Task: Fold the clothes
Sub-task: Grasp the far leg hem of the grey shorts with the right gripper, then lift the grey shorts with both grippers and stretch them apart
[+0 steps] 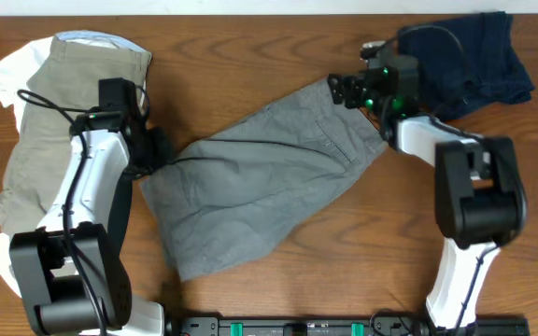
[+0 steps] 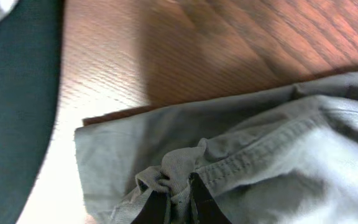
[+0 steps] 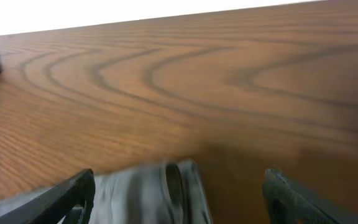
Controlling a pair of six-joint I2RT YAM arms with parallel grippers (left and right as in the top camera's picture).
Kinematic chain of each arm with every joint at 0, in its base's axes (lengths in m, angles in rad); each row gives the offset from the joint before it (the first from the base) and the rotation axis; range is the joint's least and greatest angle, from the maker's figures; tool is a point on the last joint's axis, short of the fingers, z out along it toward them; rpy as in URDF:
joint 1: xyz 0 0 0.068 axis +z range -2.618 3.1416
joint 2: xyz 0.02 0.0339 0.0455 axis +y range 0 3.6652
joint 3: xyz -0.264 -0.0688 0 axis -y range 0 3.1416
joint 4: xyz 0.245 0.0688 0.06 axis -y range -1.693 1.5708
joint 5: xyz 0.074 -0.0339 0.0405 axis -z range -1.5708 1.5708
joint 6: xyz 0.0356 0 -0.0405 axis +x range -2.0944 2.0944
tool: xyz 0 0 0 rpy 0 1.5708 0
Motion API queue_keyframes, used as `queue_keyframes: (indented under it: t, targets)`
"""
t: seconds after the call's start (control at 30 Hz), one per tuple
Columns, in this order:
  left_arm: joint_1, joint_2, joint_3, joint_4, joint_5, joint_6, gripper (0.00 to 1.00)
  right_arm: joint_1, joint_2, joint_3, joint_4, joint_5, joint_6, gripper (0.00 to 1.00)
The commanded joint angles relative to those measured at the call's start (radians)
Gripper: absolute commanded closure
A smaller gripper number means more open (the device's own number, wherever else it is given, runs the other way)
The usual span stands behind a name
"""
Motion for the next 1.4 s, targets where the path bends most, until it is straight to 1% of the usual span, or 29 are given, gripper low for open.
queue_keyframes:
  t: [0.0,0.03,0.13,0.2,0.3,0.43,0.6,0.77,0.93,1.07,1.37]
  targets:
    - [-0.02,-0.003,0.008,0.004,0.013,0.014,0.94,0.019,0.058,0.068,0.004,-0.035,0.037,0.18]
    - [-0.021,-0.003,0.008,0.006,0.013,0.018,0.94,0.021,0.067,0.079,0.004,-0.037,0.041,0.21]
    - [-0.021,-0.003,0.008,0.01,0.013,0.024,0.94,0.023,0.077,0.091,-0.002,-0.041,0.048,0.42]
    - [-0.021,-0.003,0.008,0.014,0.013,0.027,0.94,0.023,0.072,0.091,-0.015,-0.049,0.048,0.52]
    - [-0.02,-0.003,0.008,0.027,0.012,0.032,0.94,0.01,0.062,0.091,-0.043,-0.067,0.048,0.78]
    - [-0.02,-0.003,0.008,0.059,0.012,0.032,0.94,-0.01,0.018,0.092,-0.104,-0.076,0.042,0.99]
    - [-0.017,-0.003,0.012,0.108,0.012,0.032,0.94,-0.035,-0.106,0.092,-0.224,-0.078,-0.037,0.99]
    - [0.004,-0.005,0.063,0.118,0.013,0.035,0.94,-0.059,-0.298,0.092,-0.379,-0.059,-0.124,0.99]
    - [0.024,-0.047,0.126,0.122,0.012,0.085,0.94,-0.086,-0.462,0.092,-0.517,-0.046,-0.192,0.99]
    - [0.039,-0.141,0.151,0.146,0.013,0.096,0.94,-0.112,-0.561,0.092,-0.634,0.001,-0.214,0.99]
    - [0.039,-0.446,0.153,0.205,0.012,0.098,0.94,-0.167,-0.728,0.092,-0.775,-0.01,-0.216,0.99]
